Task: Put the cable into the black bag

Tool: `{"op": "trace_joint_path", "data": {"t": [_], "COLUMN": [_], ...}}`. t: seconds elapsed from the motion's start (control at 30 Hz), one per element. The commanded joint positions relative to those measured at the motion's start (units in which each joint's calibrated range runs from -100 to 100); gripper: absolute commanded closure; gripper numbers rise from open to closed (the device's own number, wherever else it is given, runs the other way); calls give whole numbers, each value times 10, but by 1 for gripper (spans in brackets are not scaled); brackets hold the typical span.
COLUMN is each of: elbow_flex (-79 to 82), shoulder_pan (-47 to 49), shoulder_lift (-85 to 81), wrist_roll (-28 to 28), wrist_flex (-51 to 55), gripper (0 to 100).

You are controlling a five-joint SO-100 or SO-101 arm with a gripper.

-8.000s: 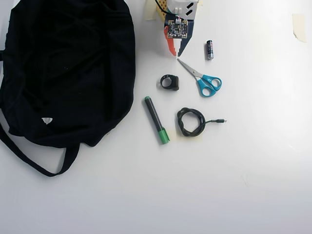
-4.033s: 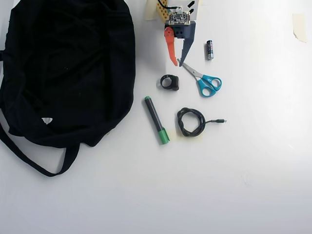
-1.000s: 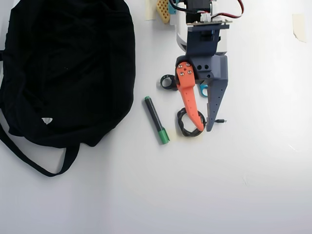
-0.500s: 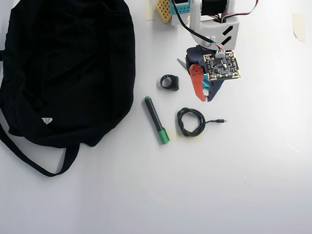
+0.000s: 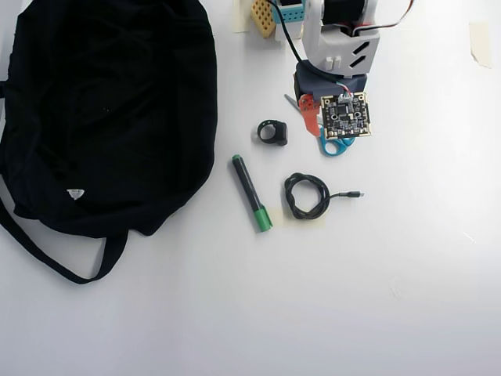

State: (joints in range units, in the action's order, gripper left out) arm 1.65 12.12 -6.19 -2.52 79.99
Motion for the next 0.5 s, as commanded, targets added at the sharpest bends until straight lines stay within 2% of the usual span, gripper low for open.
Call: {"op": "trace_joint_path", "data": {"t": [0.0, 0.47], "elbow_flex": [-11, -5], "shoulder_pan": [4, 3], "shoulder_lift": [-4, -5], "wrist_roll": [2, 7], "wrist_flex": [4, 8], "gripper": [98, 97]}}
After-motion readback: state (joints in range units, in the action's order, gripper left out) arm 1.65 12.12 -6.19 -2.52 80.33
